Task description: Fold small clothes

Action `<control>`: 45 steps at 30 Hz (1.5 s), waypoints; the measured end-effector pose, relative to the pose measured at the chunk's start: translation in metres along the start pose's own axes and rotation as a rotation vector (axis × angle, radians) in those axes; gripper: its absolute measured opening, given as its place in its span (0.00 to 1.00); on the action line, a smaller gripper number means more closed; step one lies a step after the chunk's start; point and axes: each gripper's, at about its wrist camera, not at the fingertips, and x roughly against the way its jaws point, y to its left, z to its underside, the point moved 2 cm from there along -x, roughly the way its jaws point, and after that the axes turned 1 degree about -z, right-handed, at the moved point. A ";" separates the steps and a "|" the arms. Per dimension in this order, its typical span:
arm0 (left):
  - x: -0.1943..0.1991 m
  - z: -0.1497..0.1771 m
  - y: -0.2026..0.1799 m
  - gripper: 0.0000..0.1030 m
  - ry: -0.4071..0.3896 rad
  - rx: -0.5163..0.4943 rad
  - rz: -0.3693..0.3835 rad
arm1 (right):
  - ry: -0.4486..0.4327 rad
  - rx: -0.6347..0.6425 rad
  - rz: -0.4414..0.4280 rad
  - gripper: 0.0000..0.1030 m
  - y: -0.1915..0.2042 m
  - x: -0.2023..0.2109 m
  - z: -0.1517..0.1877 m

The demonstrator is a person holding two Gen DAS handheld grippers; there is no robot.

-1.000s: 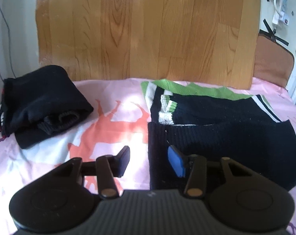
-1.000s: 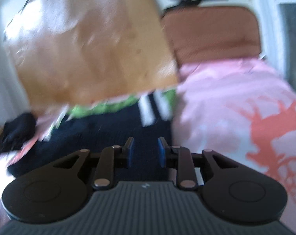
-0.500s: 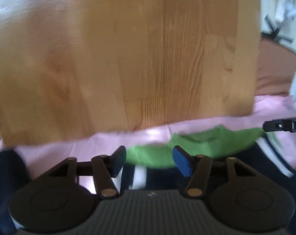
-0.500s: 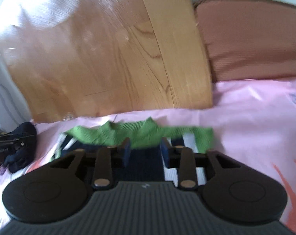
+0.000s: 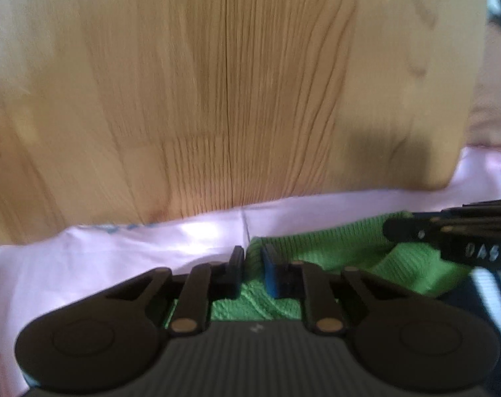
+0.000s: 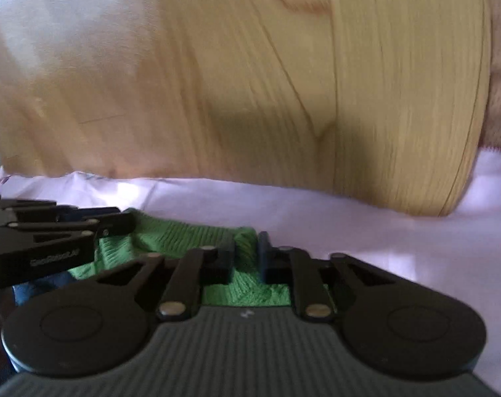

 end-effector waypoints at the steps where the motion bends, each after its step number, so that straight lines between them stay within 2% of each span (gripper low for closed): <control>1: 0.018 0.001 0.001 0.12 -0.029 0.013 0.019 | -0.024 -0.018 -0.016 0.12 0.001 0.013 -0.001; 3: 0.058 0.003 0.003 0.12 -0.097 0.036 0.054 | -0.088 -0.027 -0.049 0.12 0.007 0.048 -0.001; 6: 0.129 0.024 0.000 0.12 -0.208 0.040 0.107 | -0.191 0.016 -0.091 0.12 0.028 0.117 0.012; 8: 0.172 0.053 -0.002 0.12 -0.265 0.036 0.141 | -0.245 0.059 -0.115 0.12 0.043 0.158 0.031; 12: 0.234 0.126 -0.010 0.12 -0.315 -0.008 0.179 | -0.316 0.141 -0.154 0.12 0.069 0.229 0.096; 15: 0.256 0.189 -0.017 0.12 -0.290 -0.026 0.204 | -0.323 0.194 -0.149 0.12 0.081 0.263 0.171; 17: 0.260 0.221 -0.020 0.15 -0.250 -0.033 0.206 | -0.310 0.194 -0.128 0.12 0.083 0.265 0.217; 20: 0.243 0.256 -0.018 0.16 -0.126 -0.024 0.193 | -0.243 0.163 -0.077 0.13 0.078 0.243 0.265; 22: 0.237 0.263 -0.007 0.16 -0.069 0.018 0.198 | -0.187 0.110 -0.055 0.18 0.073 0.228 0.286; 23: 0.241 0.262 -0.001 0.16 -0.072 0.036 0.207 | -0.193 0.079 -0.073 0.18 0.069 0.230 0.290; 24: 0.250 0.259 0.006 0.16 -0.097 0.052 0.209 | -0.199 0.052 -0.095 0.20 0.064 0.237 0.290; 26: 0.266 0.245 0.021 0.25 -0.170 0.087 0.193 | -0.253 0.020 -0.119 0.23 0.058 0.257 0.284; 28: 0.277 0.228 0.034 0.30 -0.231 0.145 0.180 | -0.337 -0.009 -0.089 0.27 0.048 0.274 0.270; 32: 0.269 0.198 0.049 0.30 -0.284 0.215 0.160 | -0.414 -0.097 -0.012 0.29 0.030 0.278 0.246; 36: 0.224 0.189 0.040 0.30 -0.228 0.175 0.059 | -0.421 -0.154 0.025 0.29 0.017 0.251 0.234; 38: 0.195 0.194 0.040 0.30 -0.151 0.145 -0.020 | -0.371 -0.161 0.049 0.29 0.010 0.240 0.243; 39: 0.187 0.203 0.042 0.28 -0.110 0.137 -0.058 | -0.312 -0.165 0.082 0.27 0.006 0.227 0.247; 40: 0.183 0.208 0.045 0.26 -0.128 0.130 -0.066 | -0.255 -0.171 0.103 0.23 -0.001 0.215 0.254; 41: 0.187 0.215 0.047 0.26 -0.141 0.124 -0.058 | -0.284 -0.165 0.083 0.22 -0.003 0.217 0.260; 45: 0.202 0.211 0.050 0.27 -0.130 0.183 -0.020 | -0.282 -0.194 0.064 0.25 -0.004 0.236 0.262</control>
